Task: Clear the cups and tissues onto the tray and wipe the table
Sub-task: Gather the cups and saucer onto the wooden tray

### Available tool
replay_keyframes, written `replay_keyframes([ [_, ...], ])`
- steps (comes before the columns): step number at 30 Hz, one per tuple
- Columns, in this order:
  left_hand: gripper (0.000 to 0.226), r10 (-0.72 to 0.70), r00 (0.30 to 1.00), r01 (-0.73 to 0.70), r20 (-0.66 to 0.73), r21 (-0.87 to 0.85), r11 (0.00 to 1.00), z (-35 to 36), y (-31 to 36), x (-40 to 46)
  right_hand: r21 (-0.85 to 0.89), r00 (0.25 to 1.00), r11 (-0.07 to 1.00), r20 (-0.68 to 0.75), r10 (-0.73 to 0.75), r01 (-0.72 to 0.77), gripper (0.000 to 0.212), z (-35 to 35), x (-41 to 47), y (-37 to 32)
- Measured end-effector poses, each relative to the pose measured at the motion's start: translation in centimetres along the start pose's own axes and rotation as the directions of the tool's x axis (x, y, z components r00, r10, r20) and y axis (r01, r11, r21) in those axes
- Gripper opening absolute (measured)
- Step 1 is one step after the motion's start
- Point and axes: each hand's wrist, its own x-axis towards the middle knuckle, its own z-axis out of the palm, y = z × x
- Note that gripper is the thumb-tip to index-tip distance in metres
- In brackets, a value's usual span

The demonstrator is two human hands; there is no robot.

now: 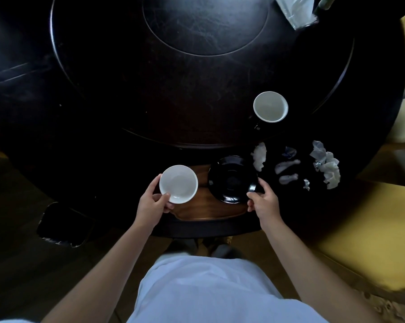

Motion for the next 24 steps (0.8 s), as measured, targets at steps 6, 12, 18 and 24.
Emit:
replay_keyframes([
  [6, 0.068, -0.043, 0.998, 0.045, 0.042, -0.067, 0.997, 0.1, 0.2, -0.3, -0.055, 1.000, 0.998, -0.017, 0.015, -0.016, 0.066, 0.0, -0.2, 0.0],
  [12, 0.062, -0.075, 0.997, 0.076, 0.014, -0.046, 0.996, 0.0, 0.2, -0.5, -0.274, 0.996, 0.962, -0.086, -0.027, 0.003, 0.061, 0.3, -0.4, -0.3],
  [18, 0.049, 0.167, 0.982, -0.101, -0.089, 0.499, 0.861, -1.0, 1.1, -0.8, -0.491, 0.993, 0.870, -0.076, -0.090, 0.041, 0.056, -0.4, -1.0, -2.0],
  [24, 0.042, 0.624, 0.780, -0.402, -0.049, 0.725, 0.559, -1.6, 7.8, 3.0, -0.551, 0.940, 0.799, -0.074, -0.334, 0.241, 0.038, -1.6, 0.3, -6.8],
])
